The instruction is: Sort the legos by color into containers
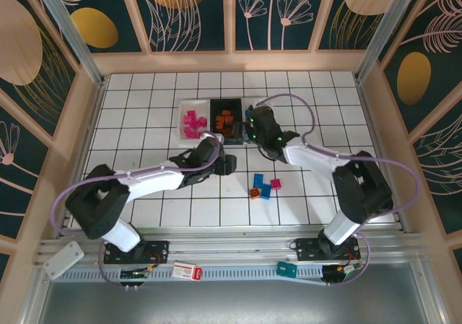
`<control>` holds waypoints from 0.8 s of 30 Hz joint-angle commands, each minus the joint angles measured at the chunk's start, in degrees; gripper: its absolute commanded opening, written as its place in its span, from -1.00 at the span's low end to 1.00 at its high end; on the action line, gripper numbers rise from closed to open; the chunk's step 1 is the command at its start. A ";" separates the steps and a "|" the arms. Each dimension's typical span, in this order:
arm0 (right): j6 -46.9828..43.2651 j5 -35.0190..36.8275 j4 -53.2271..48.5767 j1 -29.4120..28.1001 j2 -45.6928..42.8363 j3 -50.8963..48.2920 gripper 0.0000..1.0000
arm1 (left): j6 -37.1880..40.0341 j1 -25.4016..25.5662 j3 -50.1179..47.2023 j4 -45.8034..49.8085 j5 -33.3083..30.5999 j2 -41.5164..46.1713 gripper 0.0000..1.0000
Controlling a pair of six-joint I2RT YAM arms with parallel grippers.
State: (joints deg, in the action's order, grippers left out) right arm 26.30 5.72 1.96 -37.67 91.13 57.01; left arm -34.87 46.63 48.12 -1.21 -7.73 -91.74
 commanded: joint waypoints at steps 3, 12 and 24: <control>1.82 4.05 2.38 1.01 -10.79 -8.73 0.20 | 3.80 2.25 6.61 3.40 -7.95 -9.26 0.41; 2.80 5.71 0.16 1.37 -22.62 -16.38 0.21 | 4.39 2.65 9.33 2.72 -8.65 -13.15 -0.15; 3.89 6.77 -0.67 1.53 -24.32 -20.08 0.21 | 1.53 2.72 6.46 1.98 -6.80 -7.37 -0.75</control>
State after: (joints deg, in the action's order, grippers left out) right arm 28.97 10.72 2.35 -36.60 68.47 38.59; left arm -32.05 49.10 55.42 -0.03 -15.00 -102.17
